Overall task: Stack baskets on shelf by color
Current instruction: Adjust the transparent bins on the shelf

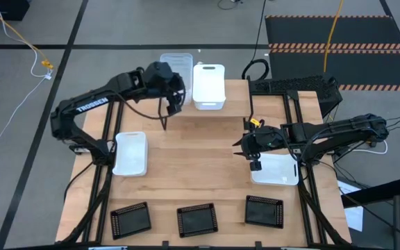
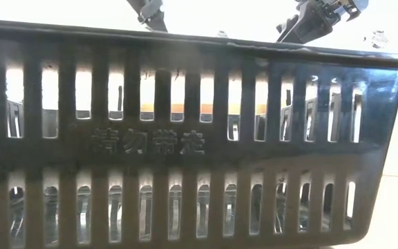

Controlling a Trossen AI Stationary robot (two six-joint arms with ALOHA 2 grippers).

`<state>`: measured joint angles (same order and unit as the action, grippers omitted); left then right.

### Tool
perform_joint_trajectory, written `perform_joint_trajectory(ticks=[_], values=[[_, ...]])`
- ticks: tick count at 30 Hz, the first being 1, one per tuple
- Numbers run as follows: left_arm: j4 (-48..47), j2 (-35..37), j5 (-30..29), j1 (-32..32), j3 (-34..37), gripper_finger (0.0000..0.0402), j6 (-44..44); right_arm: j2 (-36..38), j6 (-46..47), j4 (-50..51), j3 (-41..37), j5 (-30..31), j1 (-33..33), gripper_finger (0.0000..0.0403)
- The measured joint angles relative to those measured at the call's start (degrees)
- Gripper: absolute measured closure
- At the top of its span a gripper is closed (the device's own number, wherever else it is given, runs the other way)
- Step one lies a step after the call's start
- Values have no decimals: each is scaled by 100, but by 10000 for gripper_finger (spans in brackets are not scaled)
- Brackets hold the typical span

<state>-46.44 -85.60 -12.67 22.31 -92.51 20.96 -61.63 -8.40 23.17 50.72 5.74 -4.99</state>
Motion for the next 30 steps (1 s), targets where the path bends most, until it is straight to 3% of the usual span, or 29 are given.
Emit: perform_joint_trajectory(ticks=[6,11,23,30], values=[[-922,-196,221,389,4,200,160,1,-2,-173,0,0,0,268],[-996,-298,213,584,11,208,185,1,-27,-185,0,0,0,268],[-1232,-293,598,604,7,296,72,1,-129,-150,0,0,0,268],[-1438,-289,624,393,7,300,-55,0,-92,-149,0,0,0,268]])
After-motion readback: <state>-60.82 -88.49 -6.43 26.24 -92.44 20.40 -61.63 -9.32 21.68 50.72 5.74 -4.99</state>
